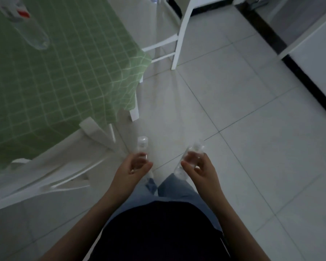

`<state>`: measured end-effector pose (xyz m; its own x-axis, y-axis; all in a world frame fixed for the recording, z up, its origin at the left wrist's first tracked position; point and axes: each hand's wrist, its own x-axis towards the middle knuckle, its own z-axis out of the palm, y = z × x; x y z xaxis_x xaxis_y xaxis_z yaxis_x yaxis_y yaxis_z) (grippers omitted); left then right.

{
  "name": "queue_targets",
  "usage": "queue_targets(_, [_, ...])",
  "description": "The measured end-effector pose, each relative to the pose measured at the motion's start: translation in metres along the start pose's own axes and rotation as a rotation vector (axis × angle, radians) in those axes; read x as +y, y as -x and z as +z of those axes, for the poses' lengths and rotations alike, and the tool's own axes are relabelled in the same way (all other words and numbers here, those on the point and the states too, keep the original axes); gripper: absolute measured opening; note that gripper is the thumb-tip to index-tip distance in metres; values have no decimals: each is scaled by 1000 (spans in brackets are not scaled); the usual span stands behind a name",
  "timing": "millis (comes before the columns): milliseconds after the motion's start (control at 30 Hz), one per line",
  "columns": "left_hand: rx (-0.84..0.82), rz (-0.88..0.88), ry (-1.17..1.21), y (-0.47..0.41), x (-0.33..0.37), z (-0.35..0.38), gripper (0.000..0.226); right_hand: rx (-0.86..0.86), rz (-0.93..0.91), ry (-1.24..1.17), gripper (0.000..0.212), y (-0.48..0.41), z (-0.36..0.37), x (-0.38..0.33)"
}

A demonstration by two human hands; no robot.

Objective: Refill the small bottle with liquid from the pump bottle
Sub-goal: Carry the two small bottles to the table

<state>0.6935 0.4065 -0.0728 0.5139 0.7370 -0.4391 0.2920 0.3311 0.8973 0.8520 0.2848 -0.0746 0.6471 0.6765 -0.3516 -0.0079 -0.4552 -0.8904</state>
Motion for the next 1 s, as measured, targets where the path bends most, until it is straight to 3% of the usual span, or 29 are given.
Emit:
queue_targets(267, [12, -7, 29, -72, 30, 12, 24, -11, -10, -30, 19, -88, -10, -27])
queue_targets(667, [287, -76, 127, -216, 98, 89, 21, -237, -115, 54, 18, -298, -80, -82])
queue_targets(1000, [371, -73, 154, -323, 152, 114, 23, -345, -120, 129, 16, -437, -103, -133])
